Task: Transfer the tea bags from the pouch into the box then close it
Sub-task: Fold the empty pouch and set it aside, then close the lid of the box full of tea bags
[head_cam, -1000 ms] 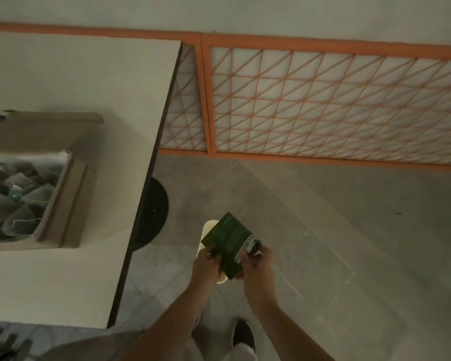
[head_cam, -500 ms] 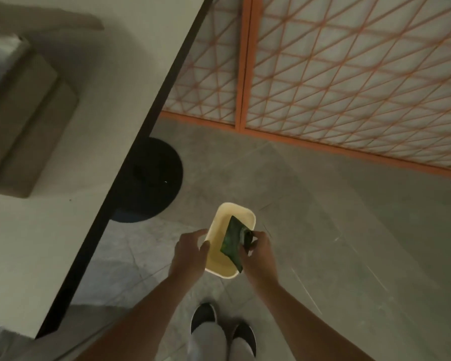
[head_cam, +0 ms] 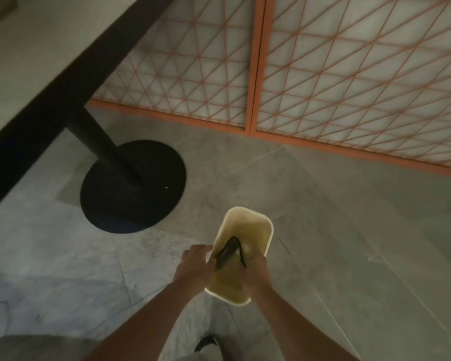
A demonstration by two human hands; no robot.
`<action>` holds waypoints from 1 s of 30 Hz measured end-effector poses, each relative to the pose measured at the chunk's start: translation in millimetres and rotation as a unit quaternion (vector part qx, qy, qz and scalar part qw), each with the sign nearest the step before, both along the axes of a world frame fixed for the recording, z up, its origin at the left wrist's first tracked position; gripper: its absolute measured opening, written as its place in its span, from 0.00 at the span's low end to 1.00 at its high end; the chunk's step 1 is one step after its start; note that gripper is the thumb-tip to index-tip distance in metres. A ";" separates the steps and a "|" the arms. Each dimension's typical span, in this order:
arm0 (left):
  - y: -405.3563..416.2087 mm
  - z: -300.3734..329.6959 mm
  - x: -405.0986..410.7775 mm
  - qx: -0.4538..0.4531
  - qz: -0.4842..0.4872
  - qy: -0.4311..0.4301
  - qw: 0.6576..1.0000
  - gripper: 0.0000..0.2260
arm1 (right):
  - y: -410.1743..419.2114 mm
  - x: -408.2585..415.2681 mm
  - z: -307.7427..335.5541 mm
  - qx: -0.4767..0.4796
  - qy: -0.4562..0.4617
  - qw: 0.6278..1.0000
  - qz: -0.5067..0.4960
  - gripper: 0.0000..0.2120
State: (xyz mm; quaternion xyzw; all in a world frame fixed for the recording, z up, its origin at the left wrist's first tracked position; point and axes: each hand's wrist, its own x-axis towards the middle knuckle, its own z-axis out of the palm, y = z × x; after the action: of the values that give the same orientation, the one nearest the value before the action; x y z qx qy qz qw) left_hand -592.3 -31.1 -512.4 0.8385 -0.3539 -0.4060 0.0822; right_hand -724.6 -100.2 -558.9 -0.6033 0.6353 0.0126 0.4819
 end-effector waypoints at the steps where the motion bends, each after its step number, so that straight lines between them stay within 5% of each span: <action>1: 1.1 -0.9 -2.6 0.008 -0.007 0.009 1.000 0.20 | 1.6 -1.7 -4.4 0.013 0.014 1.000 0.016 0.20; 5: 8.3 10.9 -16.8 0.012 -0.004 0.034 0.999 0.18 | 5.5 -12.6 15.1 0.025 0.023 0.999 0.037 0.18; 12: 2.4 85.3 -28.5 -0.068 0.044 0.003 0.997 0.17 | -3.4 -35.9 145.0 -0.017 -0.052 0.998 0.037 0.15; 21: -4.1 288.0 -29.8 -0.221 0.112 0.065 0.967 0.13 | -15.7 -36.8 340.9 -0.075 -0.124 0.988 0.047 0.16; 30: 22.8 450.3 18.6 -0.318 0.131 -0.025 0.939 0.10 | -16.0 1.0 486.2 -0.058 -0.187 0.978 0.069 0.17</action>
State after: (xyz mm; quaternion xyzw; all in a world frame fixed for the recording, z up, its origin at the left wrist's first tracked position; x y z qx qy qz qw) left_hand -573.7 -8.4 -62.1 0.8177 -0.3534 -0.2364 0.3880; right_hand -723.7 -116.2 -72.8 -0.6644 0.4905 -0.1035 0.5544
